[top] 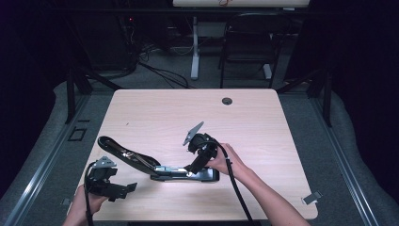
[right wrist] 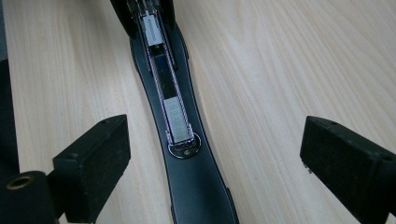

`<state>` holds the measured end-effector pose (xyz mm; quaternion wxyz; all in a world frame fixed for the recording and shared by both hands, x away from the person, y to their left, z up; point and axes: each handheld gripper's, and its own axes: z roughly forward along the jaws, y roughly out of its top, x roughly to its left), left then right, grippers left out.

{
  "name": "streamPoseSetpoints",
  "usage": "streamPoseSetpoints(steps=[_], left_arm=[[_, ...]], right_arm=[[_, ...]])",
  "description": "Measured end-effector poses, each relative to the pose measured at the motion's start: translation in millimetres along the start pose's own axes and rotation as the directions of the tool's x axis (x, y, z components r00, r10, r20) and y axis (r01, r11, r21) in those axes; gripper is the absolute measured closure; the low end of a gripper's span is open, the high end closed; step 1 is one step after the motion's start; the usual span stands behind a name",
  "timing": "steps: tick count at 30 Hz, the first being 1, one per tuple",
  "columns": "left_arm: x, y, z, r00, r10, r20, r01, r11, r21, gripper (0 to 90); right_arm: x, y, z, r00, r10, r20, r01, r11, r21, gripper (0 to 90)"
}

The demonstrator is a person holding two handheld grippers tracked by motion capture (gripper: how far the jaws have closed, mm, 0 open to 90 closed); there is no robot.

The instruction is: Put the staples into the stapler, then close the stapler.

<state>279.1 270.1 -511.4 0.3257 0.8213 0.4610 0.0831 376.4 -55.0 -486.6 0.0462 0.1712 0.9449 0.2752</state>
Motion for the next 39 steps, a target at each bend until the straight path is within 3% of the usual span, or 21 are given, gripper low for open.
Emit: streamPoseSetpoints(steps=[10, 13, 18, 22, 25, 29, 33, 37, 38, 39], left_arm=[[10.9, 0.4, -6.1, 0.9952, -0.084, -0.049, 0.082, 0.9955, -0.046, 0.5], [14.4, 0.5, -8.6, 0.9896, -0.121, -0.078, 0.117, 0.9913, -0.061, 5.9], [18.7, 2.3, -15.6, 0.9777, -0.176, -0.115, 0.159, 0.9770, -0.142, 16.2], [23.9, 3.4, -20.1, 0.9686, -0.219, -0.118, 0.190, 0.9585, -0.212, 36.3], [28.9, 5.2, -22.0, 0.9593, -0.262, -0.106, 0.222, 0.9310, -0.290, 49.7], [34.0, 7.5, -22.3, 0.9516, -0.290, -0.102, 0.239, 0.9062, -0.349, 65.3], [35.2, 9.3, -23.6, 0.9492, -0.299, -0.099, 0.238, 0.8870, -0.396, 75.1], [33.8, 11.8, -24.9, 0.9506, -0.291, -0.109, 0.219, 0.8757, -0.431, 83.5], [33.3, 12.7, -24.7, 0.9504, -0.292, -0.108, 0.216, 0.8700, -0.443, 85.2], [33.1, 13.7, -25.0, 0.9517, -0.287, -0.110, 0.211, 0.8699, -0.446, 86.6]], right_arm=[[-1.4, 0.4, -3.7, 0.9999, 0.002, 0.010, -0.002, 1.000, -0.008, 10.0], [-2.5, 0.2, -4.6, 0.9998, 0.007, 0.021, -0.007, 1.000, -0.023, 14.0], [-2.9, 1.8, -7.2, 0.9981, 0.001, 0.061, 0.001, 0.999, -0.036, 17.8], [-0.2, 2.3, -12.2, 0.9956, 0.016, 0.092, -0.009, 0.997, -0.079, 32.0], [0.7, 3.5, -16.9, 0.9935, 0.014, 0.113, -0.003, 0.995, -0.095, 46.0], [3.8, 4.7, -19.3, 0.9939, 0.007, 0.111, 0.006, 0.994, -0.111, 62.3], [6.2, 5.8, -19.5, 0.9935, -0.021, 0.112, 0.032, 0.995, -0.094, 71.8], [9.0, 6.0, -18.2, 0.9942, -0.020, 0.106, 0.032, 0.994, -0.109, 78.7], [9.1, 6.3, -19.0, 0.9941, -0.028, 0.105, 0.039, 0.994, -0.102, 80.1], [9.3, 6.7, -19.6, 0.9938, -0.032, 0.107, 0.043, 0.994, -0.100, 81.3]])
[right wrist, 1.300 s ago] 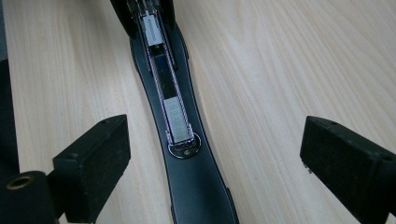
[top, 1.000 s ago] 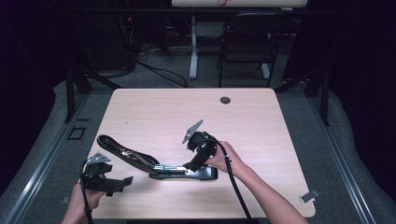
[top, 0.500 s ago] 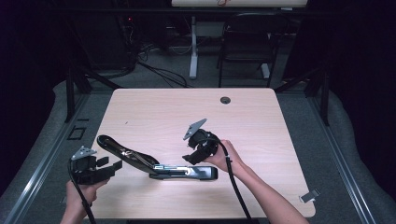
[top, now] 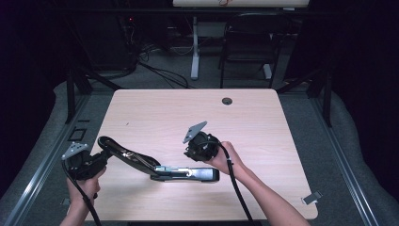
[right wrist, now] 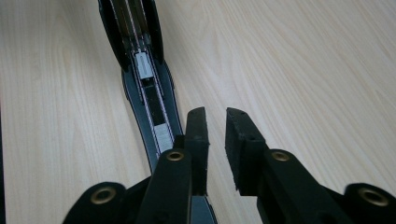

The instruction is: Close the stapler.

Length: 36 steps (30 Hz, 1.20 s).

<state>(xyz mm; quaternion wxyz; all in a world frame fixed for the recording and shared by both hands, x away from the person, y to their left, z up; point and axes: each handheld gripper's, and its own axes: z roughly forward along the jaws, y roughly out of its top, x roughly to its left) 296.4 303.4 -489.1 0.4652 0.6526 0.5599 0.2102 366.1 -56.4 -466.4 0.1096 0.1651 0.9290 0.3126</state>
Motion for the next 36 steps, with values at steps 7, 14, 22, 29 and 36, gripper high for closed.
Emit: streamPoseSetpoints(steps=[7, 14, 22, 29, 36], left_arm=[[-5.3, 2.2, 0.7, 0.9993, 0.024, 0.028, -0.022, 0.9983, -0.053, 90.0], [-9.9, 3.3, -0.3, 0.9987, 0.032, 0.039, -0.029, 0.9970, -0.072, 90.0], [-24.9, 7.6, 4.3, 0.9954, 0.082, 0.049, -0.077, 0.9916, -0.104, 90.0], [-34.5, 9.3, 8.9, 0.9915, 0.116, 0.059, -0.109, 0.9882, -0.108, 90.0], [-43.2, 11.3, 12.3, 0.9878, 0.138, 0.073, -0.128, 0.9846, -0.119, 90.0]], right_arm=[[2.1, 3.7, -2.6, 0.9999, -0.004, -0.011, 0.003, 0.999, -0.032, 84.9], [3.7, 8.2, -3.2, 0.9995, 0.010, -0.030, -0.012, 0.998, -0.062, 84.6], [3.7, 10.7, -6.2, 0.9991, 0.024, -0.034, -0.027, 0.995, -0.091, 84.6], [3.2, 13.2, -7.2, 0.9983, 0.036, -0.045, -0.041, 0.993, -0.115, 84.8], [5.7, 18.9, -6.5, 0.9979, 0.033, -0.055, -0.040, 0.990, -0.137, 85.7]])
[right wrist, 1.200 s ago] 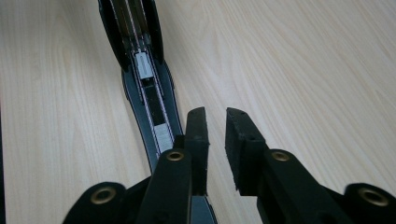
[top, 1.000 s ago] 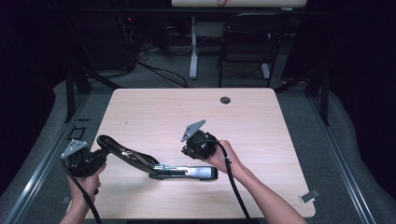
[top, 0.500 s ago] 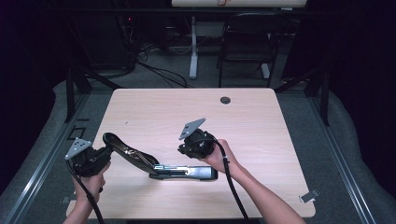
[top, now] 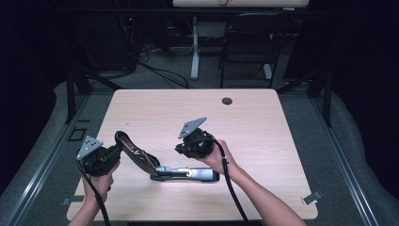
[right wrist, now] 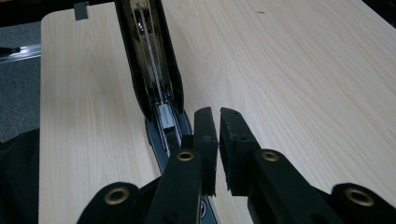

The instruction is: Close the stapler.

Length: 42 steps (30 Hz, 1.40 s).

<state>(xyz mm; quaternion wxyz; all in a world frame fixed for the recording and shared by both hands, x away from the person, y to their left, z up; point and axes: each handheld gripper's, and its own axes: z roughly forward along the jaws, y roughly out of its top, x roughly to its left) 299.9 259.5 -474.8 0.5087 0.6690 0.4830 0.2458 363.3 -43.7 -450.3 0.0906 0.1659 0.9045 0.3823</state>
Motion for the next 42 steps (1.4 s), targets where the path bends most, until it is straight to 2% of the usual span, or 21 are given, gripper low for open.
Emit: streamPoseSetpoints(steps=[12, 20, 24, 31, 33, 34, 37, 40, 41, 42], left_arm=[[-13.4, 3.2, 8.7, 0.9982, 0.054, 0.027, -0.054, 0.9985, 0.006, 90.0], [-22.1, 3.2, 16.7, 0.9955, 0.085, 0.040, -0.086, 0.9959, 0.025, 89.1], [-23.8, 2.2, 18.6, 0.9950, 0.082, 0.058, -0.084, 0.9959, 0.035, 89.1], [-29.4, -1.1, 23.0, 0.9921, 0.090, 0.087, -0.094, 0.9943, 0.050, 89.1], [-31.2, -1.4, 24.0, 0.9908, 0.094, 0.098, -0.100, 0.9929, 0.064, 89.1], [-32.9, -2.0, 25.6, 0.9902, 0.092, 0.105, -0.098, 0.9935, 0.057, 89.1], [-37.6, -2.2, 29.7, 0.9858, 0.115, 0.122, -0.124, 0.9900, 0.068, 89.1], [-46.2, -4.1, 38.0, 0.9777, 0.138, 0.158, -0.155, 0.9826, 0.101, 89.1], [-48.9, -5.1, 40.9, 0.9751, 0.140, 0.172, -0.160, 0.9807, 0.111, 89.1], [-51.7, -6.3, 43.5, 0.9747, 0.144, 0.171, -0.166, 0.9788, 0.121, 89.1]], right_arm=[[3.9, 5.6, 0.4, 0.9999, 0.004, -0.015, -0.005, 0.999, -0.033, 85.7], [3.3, 6.0, -1.8, 1.0000, 0.003, 0.000, -0.003, 0.999, -0.035, 86.1], [3.8, 7.6, -4.9, 1.0000, -0.006, 0.005, 0.006, 0.999, -0.038, 86.4], [9.7, 14.2, -14.1, 0.9998, -0.018, 0.011, 0.019, 0.996, -0.082, 87.3], [11.7, 15.5, -15.6, 0.9996, -0.023, 0.015, 0.025, 0.995, -0.098, 88.2], [11.9, 16.1, -16.4, 0.9995, -0.028, 0.015, 0.029, 0.995, -0.099, 88.4], [11.8, 16.2, -17.6, 0.9996, -0.025, 0.015, 0.027, 0.992, -0.121, 89.6], [12.0, 16.9, -21.4, 0.9996, -0.029, 0.006, 0.029, 0.990, -0.134, 90.0], [12.9, 17.0, -21.9, 0.9988, -0.036, 0.033, 0.040, 0.993, -0.110, 90.0], [11.8, 15.8, -22.7, 0.9990, -0.039, 0.020, 0.041, 0.993, -0.108, 90.0]])
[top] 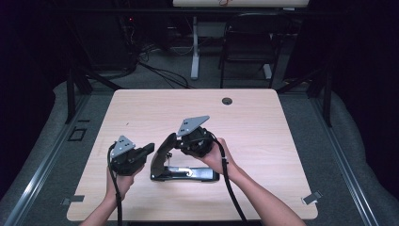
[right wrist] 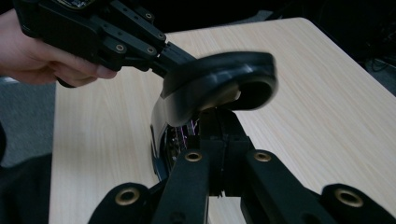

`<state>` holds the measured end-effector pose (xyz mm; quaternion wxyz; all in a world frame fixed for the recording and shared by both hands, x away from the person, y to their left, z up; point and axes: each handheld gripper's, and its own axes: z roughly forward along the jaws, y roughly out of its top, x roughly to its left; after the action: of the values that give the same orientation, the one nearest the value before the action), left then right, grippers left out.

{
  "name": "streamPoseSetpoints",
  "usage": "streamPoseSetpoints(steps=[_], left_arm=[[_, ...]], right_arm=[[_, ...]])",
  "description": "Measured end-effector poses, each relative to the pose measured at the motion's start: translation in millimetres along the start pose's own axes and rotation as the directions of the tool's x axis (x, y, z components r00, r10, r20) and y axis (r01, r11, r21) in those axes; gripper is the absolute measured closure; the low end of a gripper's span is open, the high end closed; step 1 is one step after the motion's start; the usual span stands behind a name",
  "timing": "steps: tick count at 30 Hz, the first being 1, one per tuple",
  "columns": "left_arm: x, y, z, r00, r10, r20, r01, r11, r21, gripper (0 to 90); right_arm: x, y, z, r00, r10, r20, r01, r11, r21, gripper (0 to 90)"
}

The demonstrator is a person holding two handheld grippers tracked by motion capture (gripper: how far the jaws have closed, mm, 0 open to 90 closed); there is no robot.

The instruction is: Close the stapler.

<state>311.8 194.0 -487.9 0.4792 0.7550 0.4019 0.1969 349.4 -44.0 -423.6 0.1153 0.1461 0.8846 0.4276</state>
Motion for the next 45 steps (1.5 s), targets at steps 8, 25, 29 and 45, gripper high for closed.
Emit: streamPoseSetpoints(steps=[8, 25, 29, 45], left_arm=[[-0.8, -2.4, 7.0, 0.9993, 0.010, 0.037, -0.011, 0.9991, 0.040, 90.0], [0.6, -7.1, 11.3, 0.9981, 0.011, 0.061, -0.017, 0.9952, 0.096, 90.0], [1.0, -8.1, 11.5, 0.9977, 0.012, 0.067, -0.019, 0.9938, 0.110, 89.8], [7.7, -10.2, 9.5, 0.9974, 0.025, 0.067, -0.034, 0.9905, 0.133, 83.4]], right_arm=[[-5.1, -12.6, -4.5, 0.9998, 0.018, -0.001, -0.018, 0.999, 0.050, 90.0], [-10.6, -28.7, -18.9, 0.9997, 0.026, -0.002, -0.026, 0.997, 0.072, 90.0], [-11.1, -32.2, -19.9, 0.9997, 0.023, 0.005, -0.024, 0.996, 0.085, 90.0], [-11.6, -46.1, -21.7, 0.9993, 0.023, 0.029, -0.026, 0.992, 0.124, 90.0]])
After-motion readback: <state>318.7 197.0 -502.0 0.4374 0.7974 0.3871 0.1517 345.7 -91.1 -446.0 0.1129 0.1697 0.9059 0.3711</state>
